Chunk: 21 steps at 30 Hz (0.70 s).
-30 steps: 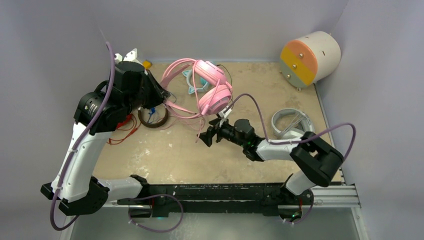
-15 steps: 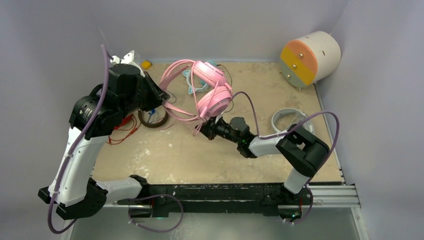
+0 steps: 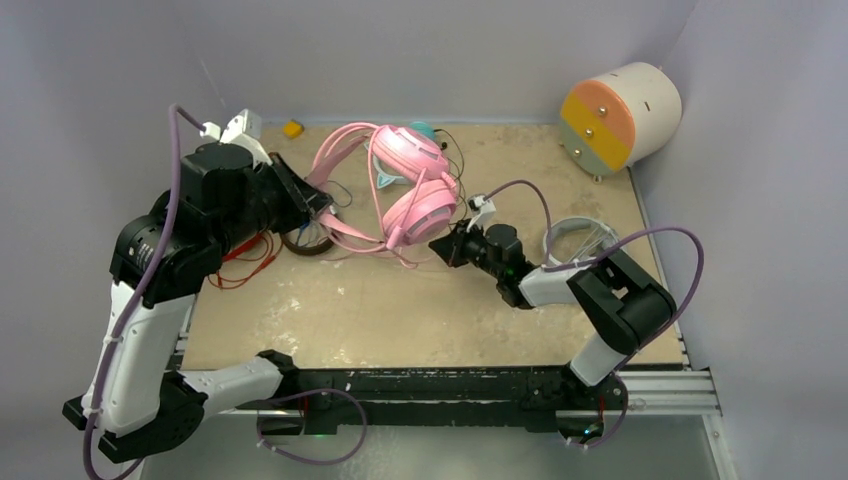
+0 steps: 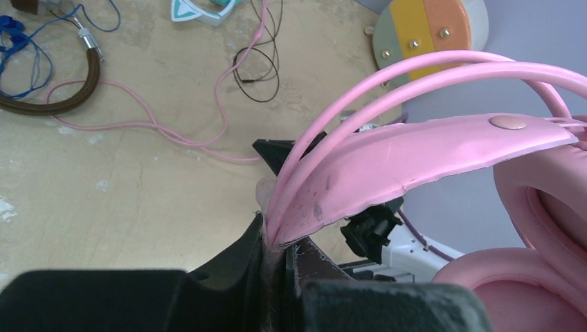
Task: Wrap the headphones
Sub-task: Wrap the headphones cable around the headphones.
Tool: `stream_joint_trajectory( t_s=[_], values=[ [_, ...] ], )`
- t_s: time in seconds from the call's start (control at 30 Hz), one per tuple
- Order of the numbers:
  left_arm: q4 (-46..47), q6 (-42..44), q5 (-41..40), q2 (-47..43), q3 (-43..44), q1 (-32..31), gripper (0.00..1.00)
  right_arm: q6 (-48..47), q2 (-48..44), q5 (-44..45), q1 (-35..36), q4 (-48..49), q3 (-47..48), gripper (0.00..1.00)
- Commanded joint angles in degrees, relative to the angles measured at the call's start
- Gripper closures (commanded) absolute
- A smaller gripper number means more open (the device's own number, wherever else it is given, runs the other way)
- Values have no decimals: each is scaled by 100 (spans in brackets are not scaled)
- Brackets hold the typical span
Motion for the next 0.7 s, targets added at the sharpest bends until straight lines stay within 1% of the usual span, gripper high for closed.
stream_joint_trajectory(
  t_s=[0.0,0.1,0.2,0.3,0.33,0.47,0.5,0.6,0.67],
  values=[
    [759,-235,805,-221,44,27,100,252,-36,147,-138,-1024,518,100],
    [983,-144,1236,-438,-124,28,100,362,80,-183,-314,-1211,640,100],
    [1324,84,1821,-640,-477,26,100,421,119,-315,-439,-1356,724,100],
    [1657,537,2883,-722,-995,27,100,459,110,-473,-597,-1725,886,100],
    [1590,660,3022,-706,-1108,23,100,478,79,-520,-655,-1818,923,100],
    [1335,1037,2551,-763,-1671,23,100,486,-212,-607,-921,-2259,1008,100],
    [1356,1119,2586,-771,-1830,26,100,485,-329,-628,-1017,-2441,1026,100],
    [1534,1423,3023,-742,-2306,25,100,361,-766,-682,-1313,-3033,1138,100],
    [1617,1623,3112,-680,-2601,17,100,197,-1119,-640,-1471,-3531,1258,100]
  ],
)
